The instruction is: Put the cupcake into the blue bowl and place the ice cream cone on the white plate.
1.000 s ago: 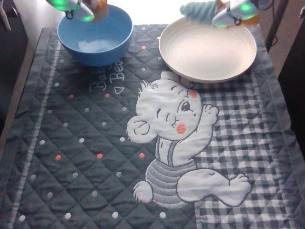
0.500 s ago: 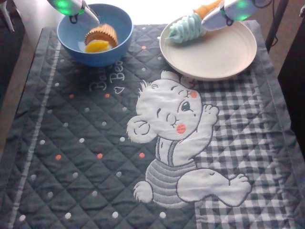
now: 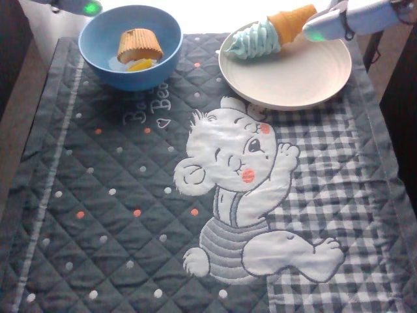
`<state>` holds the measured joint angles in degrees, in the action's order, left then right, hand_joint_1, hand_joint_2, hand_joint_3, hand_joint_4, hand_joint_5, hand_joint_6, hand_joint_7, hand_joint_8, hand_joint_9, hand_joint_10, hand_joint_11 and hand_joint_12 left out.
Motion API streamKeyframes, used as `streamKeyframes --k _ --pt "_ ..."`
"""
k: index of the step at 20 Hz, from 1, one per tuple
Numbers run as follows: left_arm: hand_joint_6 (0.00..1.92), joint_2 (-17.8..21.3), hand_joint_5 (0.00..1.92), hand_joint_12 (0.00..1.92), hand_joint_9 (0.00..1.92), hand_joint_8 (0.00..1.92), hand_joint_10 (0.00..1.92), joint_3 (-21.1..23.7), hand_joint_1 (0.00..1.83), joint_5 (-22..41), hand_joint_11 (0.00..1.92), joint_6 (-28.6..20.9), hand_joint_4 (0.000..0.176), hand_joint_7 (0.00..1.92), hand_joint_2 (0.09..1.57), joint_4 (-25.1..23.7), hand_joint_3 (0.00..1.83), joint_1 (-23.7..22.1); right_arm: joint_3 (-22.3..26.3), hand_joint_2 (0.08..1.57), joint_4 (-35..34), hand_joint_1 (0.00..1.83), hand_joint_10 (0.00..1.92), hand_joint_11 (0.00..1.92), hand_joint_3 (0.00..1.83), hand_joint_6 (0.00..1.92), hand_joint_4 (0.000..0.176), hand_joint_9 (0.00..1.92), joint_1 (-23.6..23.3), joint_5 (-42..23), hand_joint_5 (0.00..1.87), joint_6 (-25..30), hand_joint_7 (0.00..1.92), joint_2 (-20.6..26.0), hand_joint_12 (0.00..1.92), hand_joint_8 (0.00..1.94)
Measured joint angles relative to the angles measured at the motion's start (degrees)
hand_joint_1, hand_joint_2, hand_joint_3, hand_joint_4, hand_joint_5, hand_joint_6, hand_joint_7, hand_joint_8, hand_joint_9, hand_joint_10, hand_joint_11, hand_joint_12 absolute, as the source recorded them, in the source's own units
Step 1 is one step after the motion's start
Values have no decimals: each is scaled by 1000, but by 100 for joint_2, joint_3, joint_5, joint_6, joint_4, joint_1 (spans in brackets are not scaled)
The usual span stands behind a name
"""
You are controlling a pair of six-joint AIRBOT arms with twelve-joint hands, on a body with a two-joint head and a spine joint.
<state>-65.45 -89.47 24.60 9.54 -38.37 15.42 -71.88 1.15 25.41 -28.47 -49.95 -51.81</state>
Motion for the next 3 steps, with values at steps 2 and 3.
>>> streamKeyframes --k 2,3 --pt "0 422 621 236 583 0 0 426 1139 575 529 332 0 585 903 490 6 168 428 908 -350 666 7 304 1 1 0 638 415 -826 542 0 632 354 955 6" --pt "0 610 621 236 583 0 0 645 1139 876 529 564 0 585 903 815 6 321 619 908 -516 666 7 304 1 1 0 638 664 -1285 542 -4 632 498 955 6"
